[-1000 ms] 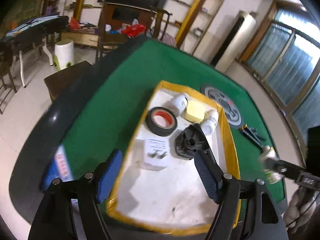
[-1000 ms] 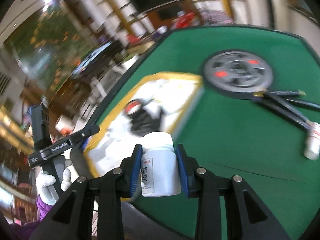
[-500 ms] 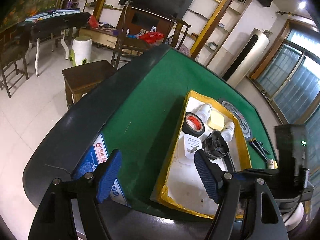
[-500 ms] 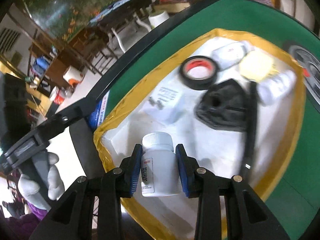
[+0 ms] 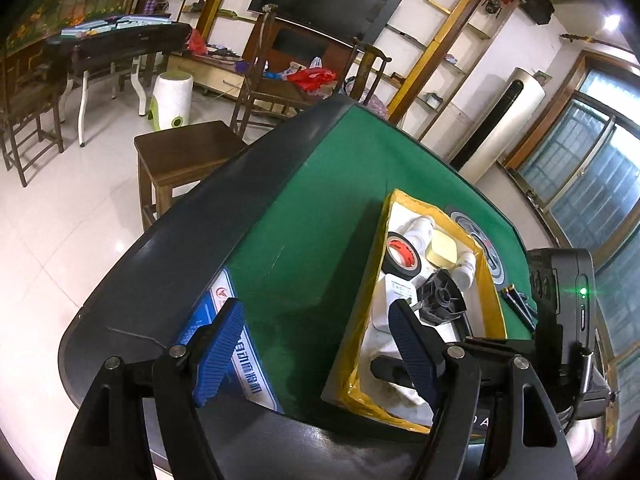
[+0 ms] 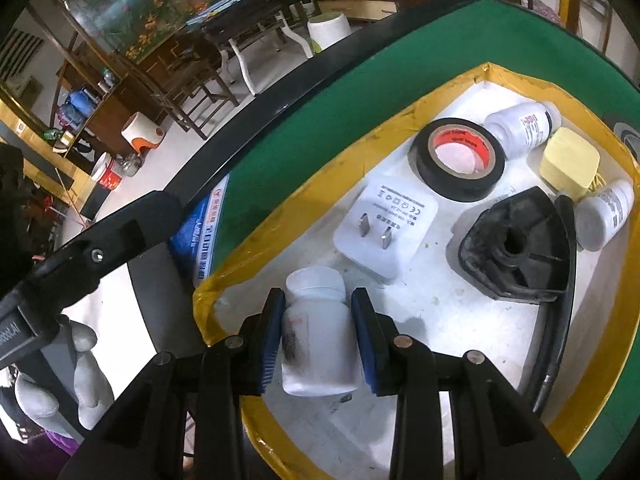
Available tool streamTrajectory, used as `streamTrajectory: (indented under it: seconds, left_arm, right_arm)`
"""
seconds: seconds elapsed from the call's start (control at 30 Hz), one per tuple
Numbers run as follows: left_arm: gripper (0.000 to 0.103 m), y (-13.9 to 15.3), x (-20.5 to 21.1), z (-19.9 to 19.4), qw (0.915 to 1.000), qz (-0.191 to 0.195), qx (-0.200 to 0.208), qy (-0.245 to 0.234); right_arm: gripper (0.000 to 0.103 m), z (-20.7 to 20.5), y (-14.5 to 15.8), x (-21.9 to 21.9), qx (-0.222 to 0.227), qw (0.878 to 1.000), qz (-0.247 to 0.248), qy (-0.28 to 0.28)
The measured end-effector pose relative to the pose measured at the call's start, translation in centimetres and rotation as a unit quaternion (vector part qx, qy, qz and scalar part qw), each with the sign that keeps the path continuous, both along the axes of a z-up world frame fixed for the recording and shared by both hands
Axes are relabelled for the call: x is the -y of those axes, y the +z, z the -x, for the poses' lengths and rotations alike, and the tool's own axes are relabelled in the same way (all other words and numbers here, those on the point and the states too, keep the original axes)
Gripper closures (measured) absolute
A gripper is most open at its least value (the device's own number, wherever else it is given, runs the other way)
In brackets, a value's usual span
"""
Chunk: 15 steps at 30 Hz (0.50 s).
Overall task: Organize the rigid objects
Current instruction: 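Lower the plug adapter into the tray with the left tool while the right tool sets the bottle in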
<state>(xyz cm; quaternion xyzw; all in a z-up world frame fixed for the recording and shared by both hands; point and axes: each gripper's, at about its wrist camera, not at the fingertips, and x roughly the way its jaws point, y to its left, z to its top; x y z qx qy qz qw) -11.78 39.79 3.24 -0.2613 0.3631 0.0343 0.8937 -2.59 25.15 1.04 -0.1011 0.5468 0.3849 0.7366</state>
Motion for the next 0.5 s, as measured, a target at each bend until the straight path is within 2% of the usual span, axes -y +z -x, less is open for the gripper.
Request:
streamTrajectory:
  seconds: [0.17,0.3,0.43,0.5]
  left_arm:
    - [0.025,0.2,0.1,0.1,1.0,-0.001,0.002,0.001]
    - [0.025,1.2,0.6,0.2,0.9999,-0.01,0.006,0.002]
    - [0.025,2.1,1.7,0.3,0.9997,-0.024,0.009,-0.003]
    - [0.025,2.3,2.4,0.2,0.9995,-0.03,0.009,-0.008]
  right_arm:
    - [0.065,0.1,0.3,0.5,0.0,1.0,-0.015,-0.002]
    - [0.064,0.6,1.7,2.0,0.014,0.999,-0.035,-0.009]
    - [0.053,1.9,4.0,4.8,0.049,0.996,-0.066,-0.026]
    - [0.052,2.3,5.0,6.9,0.062,0.994,-0.084,-0.04]
